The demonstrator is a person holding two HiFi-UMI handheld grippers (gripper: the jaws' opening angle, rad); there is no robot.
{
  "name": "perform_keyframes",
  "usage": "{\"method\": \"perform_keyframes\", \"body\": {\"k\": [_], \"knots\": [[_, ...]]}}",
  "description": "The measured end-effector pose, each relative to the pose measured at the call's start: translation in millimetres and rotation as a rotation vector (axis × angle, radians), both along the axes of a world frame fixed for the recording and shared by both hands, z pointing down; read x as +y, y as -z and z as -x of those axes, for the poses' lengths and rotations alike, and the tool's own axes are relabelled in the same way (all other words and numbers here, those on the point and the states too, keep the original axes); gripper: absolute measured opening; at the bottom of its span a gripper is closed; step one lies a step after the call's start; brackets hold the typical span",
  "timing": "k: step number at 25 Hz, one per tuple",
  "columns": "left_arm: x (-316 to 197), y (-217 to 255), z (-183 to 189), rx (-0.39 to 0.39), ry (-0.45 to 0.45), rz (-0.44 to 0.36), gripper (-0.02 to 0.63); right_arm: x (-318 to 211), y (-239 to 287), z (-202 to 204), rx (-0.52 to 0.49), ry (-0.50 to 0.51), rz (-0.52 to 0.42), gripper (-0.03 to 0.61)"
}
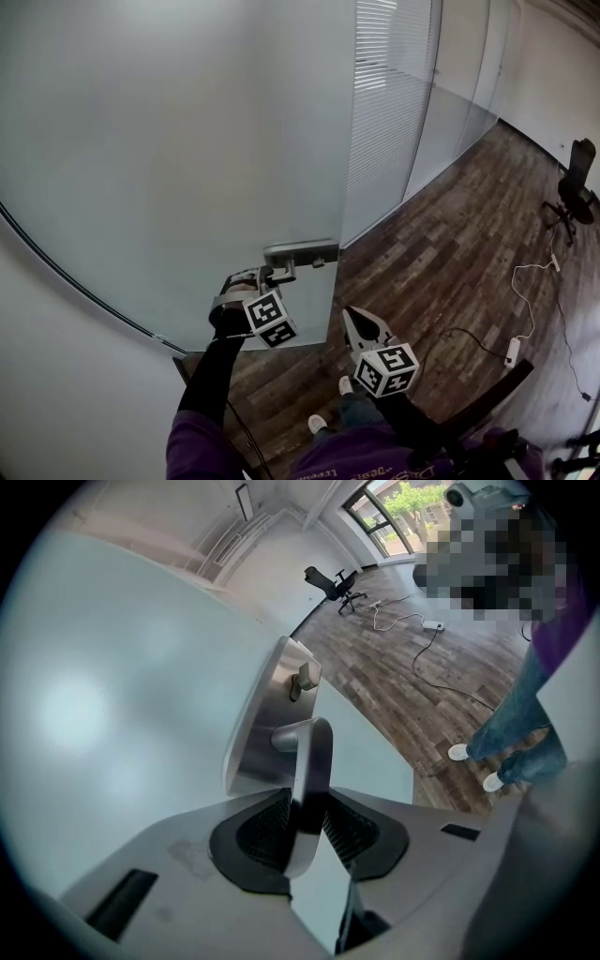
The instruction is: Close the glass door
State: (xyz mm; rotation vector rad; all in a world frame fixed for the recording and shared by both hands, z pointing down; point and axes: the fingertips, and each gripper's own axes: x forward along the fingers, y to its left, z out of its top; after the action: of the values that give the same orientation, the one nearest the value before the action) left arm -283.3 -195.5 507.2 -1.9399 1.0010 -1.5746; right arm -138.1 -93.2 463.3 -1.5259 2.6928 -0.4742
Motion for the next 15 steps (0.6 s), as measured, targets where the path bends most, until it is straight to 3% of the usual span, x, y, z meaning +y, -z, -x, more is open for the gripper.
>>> {"method": "perform_keyframes", "body": {"k": [4,9,15], "knots": [[-7.3,-16.7,-0.5,-0.006,0.029,0.036,0.098,-16.0,-12.5,-4.0,-0.011,0.015,-0.003,-0.003],[-37.4,1.0,5.3,-0.014,0.050,0.066,0.095,-58.5,9.5,-0.1,-0.042,0.036,0.003,-0.003],[-58.0,-2.2,7.4,-0.005,0.080,0.052,0.096,-88.0,8.1,0.5,-0.025,0.069,-0.013,-0.003]]}}
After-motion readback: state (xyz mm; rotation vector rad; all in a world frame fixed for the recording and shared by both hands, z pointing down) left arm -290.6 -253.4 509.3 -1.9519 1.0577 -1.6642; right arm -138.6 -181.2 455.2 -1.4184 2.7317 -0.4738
